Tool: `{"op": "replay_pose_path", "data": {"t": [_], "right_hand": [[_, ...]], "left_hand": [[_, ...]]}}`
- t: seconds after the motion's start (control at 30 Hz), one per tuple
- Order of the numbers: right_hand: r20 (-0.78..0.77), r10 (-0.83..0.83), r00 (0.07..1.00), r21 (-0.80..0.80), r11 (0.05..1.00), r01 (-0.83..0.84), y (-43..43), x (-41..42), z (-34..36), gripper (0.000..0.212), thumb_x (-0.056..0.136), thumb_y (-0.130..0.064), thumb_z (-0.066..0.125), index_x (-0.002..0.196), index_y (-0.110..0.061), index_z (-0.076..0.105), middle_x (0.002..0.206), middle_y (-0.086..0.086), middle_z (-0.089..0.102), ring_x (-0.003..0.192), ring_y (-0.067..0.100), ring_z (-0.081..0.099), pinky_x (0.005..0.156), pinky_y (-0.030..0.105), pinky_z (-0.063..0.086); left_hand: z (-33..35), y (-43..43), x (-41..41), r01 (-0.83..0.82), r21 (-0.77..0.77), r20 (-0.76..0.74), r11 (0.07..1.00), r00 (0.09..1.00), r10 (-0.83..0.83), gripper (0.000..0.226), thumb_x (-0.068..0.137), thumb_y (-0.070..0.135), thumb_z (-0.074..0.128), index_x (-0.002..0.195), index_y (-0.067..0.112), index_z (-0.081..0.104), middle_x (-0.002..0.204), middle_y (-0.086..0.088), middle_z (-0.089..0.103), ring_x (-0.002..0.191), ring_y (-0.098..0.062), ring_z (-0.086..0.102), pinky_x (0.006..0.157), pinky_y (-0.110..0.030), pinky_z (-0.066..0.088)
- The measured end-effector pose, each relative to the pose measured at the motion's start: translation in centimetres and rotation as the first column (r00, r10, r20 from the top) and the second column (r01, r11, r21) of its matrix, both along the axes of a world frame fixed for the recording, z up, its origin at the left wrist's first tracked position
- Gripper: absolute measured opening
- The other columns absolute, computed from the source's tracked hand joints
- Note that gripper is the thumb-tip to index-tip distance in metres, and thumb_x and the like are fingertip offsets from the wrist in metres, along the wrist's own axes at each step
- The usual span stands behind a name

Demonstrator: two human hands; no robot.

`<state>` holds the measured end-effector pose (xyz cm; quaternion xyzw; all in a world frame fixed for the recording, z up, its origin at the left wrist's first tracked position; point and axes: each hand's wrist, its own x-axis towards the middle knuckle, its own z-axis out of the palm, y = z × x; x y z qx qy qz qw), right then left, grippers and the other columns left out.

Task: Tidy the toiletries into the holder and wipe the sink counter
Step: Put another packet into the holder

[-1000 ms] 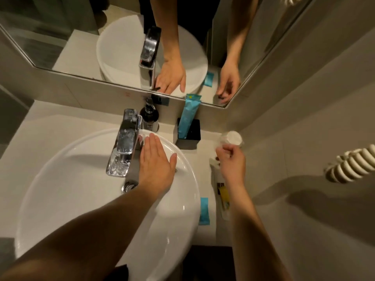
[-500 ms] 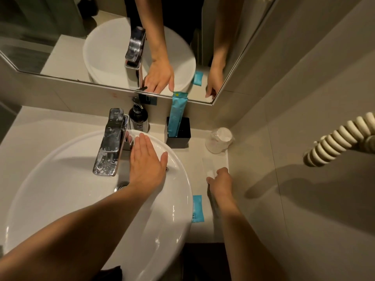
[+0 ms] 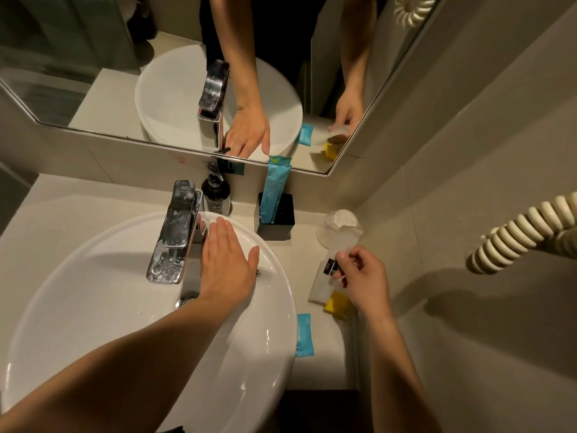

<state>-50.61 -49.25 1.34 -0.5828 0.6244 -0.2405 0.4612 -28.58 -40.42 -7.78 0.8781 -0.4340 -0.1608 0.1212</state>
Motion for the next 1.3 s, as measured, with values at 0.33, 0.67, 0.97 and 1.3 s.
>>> {"op": "replay_pose_path", "data": {"t": [0.33,0.67,0.97,1.3], "right_hand": [[0.329,0.074,0.942,-0.206,0.978,-0.005,-4.4,7.5,5.8,0.019,0.103,-0.019,0.059,0.086,-0.012,0.062,0.075,0.015,0.068,0.069,0.016,0.066,0.064,0.031,0.055],[0.329,0.105,0.939,-0.166,0.985,-0.052,-6.0,12.5,2.7,0.014,0.102,-0.021,0.059,0.090,-0.020,0.065,0.078,-0.005,0.069,0.083,0.021,0.074,0.071,0.034,0.058],[0.274,0.050,0.961,-0.033,0.999,-0.042,-6.4,13.5,-0.4,0.014,0.103,-0.025,0.059,0.097,-0.016,0.069,0.085,0.002,0.074,0.088,0.022,0.075,0.083,0.039,0.061],[0.248,0.036,0.968,0.026,0.999,-0.044,-7.0,13.5,-1.7,0.017,0.103,-0.025,0.058,0.094,-0.015,0.068,0.084,0.005,0.071,0.080,0.014,0.069,0.076,0.030,0.058]], "left_hand": [[0.2,0.1,-0.1,-0.006,0.000,0.004,1.000,1.000,0.006,0.086,0.101,0.060,0.022,0.159,0.007,-0.011,0.171,-0.013,-0.004,0.158,-0.029,-0.004,0.128,-0.045,0.007],[0.4,0.0,-0.2,-0.009,-0.007,0.012,1.000,1.000,0.009,0.083,0.102,0.059,0.020,0.159,0.007,-0.011,0.171,-0.012,-0.004,0.158,-0.028,-0.004,0.128,-0.045,0.007],[0.2,0.0,-0.1,-0.009,-0.001,0.011,1.000,1.000,0.009,0.083,0.102,0.060,0.016,0.158,0.008,-0.014,0.170,-0.011,-0.009,0.157,-0.026,-0.008,0.127,-0.043,0.004],[0.1,0.1,-0.2,-0.009,0.003,0.018,1.000,1.000,0.008,0.082,0.103,0.059,0.018,0.159,0.007,-0.013,0.170,-0.011,-0.010,0.157,-0.026,-0.009,0.127,-0.042,0.003]]}}
